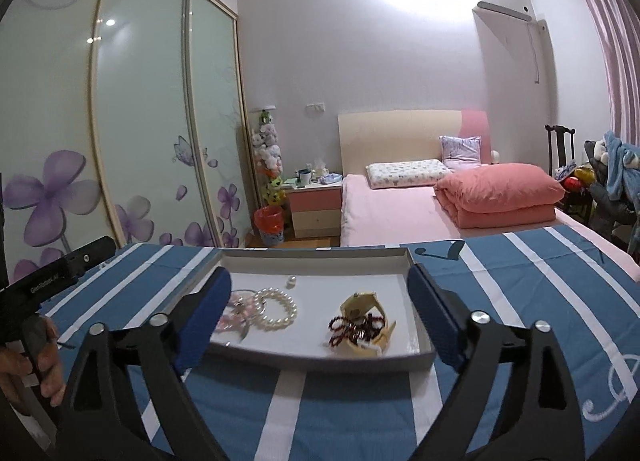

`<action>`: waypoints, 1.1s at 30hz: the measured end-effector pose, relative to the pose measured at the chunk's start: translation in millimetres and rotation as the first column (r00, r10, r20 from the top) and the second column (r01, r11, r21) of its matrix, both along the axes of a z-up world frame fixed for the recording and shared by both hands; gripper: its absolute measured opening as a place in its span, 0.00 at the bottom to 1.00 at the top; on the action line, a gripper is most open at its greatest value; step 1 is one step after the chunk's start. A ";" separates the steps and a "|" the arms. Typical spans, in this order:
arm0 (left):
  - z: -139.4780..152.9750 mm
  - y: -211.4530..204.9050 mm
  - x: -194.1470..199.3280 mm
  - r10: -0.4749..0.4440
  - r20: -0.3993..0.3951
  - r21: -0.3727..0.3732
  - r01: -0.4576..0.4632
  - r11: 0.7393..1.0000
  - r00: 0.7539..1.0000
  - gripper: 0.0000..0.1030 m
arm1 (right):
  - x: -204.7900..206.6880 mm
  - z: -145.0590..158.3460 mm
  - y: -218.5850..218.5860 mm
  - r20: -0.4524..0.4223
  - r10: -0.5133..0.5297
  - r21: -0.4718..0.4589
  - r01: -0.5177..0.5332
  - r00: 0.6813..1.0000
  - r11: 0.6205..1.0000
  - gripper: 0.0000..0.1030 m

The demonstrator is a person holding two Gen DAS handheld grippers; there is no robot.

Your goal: Organize jewelry

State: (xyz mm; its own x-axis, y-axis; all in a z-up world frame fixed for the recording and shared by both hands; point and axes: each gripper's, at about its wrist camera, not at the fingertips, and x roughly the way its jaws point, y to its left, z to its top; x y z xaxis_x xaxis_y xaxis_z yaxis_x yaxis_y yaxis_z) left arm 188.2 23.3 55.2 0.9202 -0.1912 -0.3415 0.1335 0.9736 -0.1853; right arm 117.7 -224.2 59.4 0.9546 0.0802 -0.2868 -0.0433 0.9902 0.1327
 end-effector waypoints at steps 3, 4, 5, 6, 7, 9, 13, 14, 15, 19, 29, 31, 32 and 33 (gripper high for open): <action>-1.1 0.9 -28.2 0.023 0.032 0.050 -0.025 0.998 0.999 0.93 | -16.4 -1.2 4.8 0.007 0.005 -0.008 -0.005 1.000 1.000 0.95; -2.1 0.8 -36.3 0.033 0.043 0.065 -0.036 0.997 0.999 0.95 | -21.1 -2.2 5.8 0.009 0.005 -0.012 -0.005 1.000 1.000 0.96; -3.5 -0.1 -46.7 0.045 0.057 0.085 -0.050 0.995 0.997 0.96 | -26.5 -3.9 8.6 0.009 0.006 -0.020 -0.006 1.000 1.000 0.97; -3.8 -1.2 -53.8 0.054 0.066 0.098 -0.060 0.993 0.996 0.96 | -28.9 -4.8 9.8 0.008 0.005 -0.026 -0.005 1.000 1.000 0.98; -5.3 -0.8 -60.3 0.064 0.073 0.110 -0.072 0.991 0.995 0.96 | -32.2 -6.4 11.7 0.007 0.003 -0.035 -0.003 1.000 0.999 0.98; -9.2 -4.1 -72.7 0.081 0.082 0.132 -0.092 0.987 0.993 0.96 | -37.7 -11.4 14.9 0.003 -0.003 -0.049 0.003 1.000 0.999 0.98; -16.7 -10.5 -88.3 0.102 0.072 0.165 -0.113 0.980 0.992 0.96 | -47.7 -22.2 16.1 -0.013 -0.026 -0.055 0.026 1.000 0.998 0.98; -18.8 -11.0 -92.1 0.105 0.072 0.172 -0.116 0.978 0.992 0.96 | -50.7 -25.5 15.4 -0.016 -0.036 -0.056 0.035 0.999 0.998 0.98; -21.0 -13.0 -97.2 0.110 0.073 0.181 -0.122 0.976 0.991 0.96 | -53.3 -29.4 14.7 -0.022 -0.049 -0.058 0.048 0.999 0.997 0.98; -28.2 -22.8 -108.4 0.117 0.073 0.207 -0.130 0.970 0.990 0.96 | -65.1 -41.4 9.8 -0.033 -0.103 -0.060 0.101 0.994 0.993 0.98; -29.8 -34.8 -121.3 0.115 0.098 0.235 -0.135 0.963 0.989 0.96 | -85.5 -43.5 7.9 0.037 -0.151 -0.063 0.153 0.988 0.986 0.98; -28.9 -35.3 -121.3 0.115 0.101 0.234 -0.135 0.963 0.988 0.96 | -84.8 -44.5 7.8 0.035 -0.147 -0.059 0.149 0.988 0.987 0.98; -28.9 -34.5 -120.5 0.116 0.100 0.231 -0.137 0.963 0.988 0.96 | -84.7 -44.8 7.6 0.034 -0.146 -0.058 0.148 0.989 0.987 0.98; -28.8 -33.8 -120.1 0.116 0.099 0.228 -0.136 0.964 0.988 0.96 | -84.3 -45.0 7.4 0.033 -0.145 -0.056 0.147 0.989 0.988 0.98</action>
